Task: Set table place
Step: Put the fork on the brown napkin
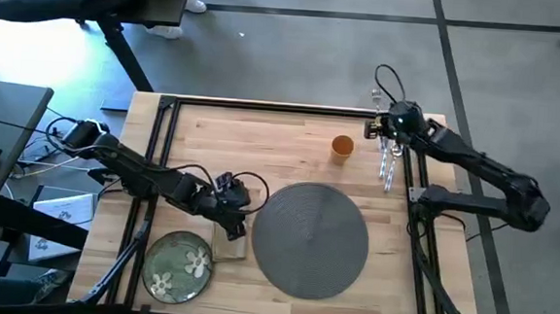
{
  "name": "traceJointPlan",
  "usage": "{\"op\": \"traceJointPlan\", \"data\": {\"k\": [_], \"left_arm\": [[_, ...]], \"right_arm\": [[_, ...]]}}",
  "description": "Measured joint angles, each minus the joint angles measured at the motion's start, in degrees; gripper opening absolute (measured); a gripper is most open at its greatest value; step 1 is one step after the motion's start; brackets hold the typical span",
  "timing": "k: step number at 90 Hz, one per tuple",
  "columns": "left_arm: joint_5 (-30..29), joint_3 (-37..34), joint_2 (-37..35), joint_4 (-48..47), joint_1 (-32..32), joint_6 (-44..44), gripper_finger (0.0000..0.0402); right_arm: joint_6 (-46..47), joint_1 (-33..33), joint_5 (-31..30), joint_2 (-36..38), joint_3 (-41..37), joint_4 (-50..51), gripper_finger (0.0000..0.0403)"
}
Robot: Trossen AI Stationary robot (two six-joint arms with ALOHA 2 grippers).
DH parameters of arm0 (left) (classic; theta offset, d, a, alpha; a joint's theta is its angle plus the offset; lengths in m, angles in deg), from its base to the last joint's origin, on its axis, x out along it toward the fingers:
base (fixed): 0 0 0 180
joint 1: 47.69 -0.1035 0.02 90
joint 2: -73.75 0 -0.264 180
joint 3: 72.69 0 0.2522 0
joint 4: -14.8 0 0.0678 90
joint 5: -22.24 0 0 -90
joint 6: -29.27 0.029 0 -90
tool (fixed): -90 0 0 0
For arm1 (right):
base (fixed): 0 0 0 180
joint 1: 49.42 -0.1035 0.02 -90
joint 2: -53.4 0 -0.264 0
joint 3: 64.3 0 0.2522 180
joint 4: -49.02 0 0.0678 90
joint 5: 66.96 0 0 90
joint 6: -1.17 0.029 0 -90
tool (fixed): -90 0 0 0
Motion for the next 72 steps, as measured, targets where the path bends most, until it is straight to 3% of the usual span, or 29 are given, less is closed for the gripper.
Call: {"op": "traceJointPlan", "data": {"k": [14,33,57,72], "left_arm": [[0.0,0.0,0.0,6.5,0.0,-0.5,0.0127],[-1.5,0.0,0.0,11.1,-1.5,-0.5,0.013],[-1.8,0.0,0.1,16.7,-3.7,3.3,0.02],[-7.9,0.1,2.1,24.9,-3.7,4.5,0.0216]], "right_arm": [[1.1,-10.7,-1.7,3.0,0.0,-6.1,0.0],[0.2,-23.0,-7.7,0.6,0.0,-13.1,0.0],[-3.9,-35.1,-13.2,-5.8,0.0,-29.3,0.0],[-6.6,-41.7,-16.3,-12.6,0.0,-45.2,0.0]]}}
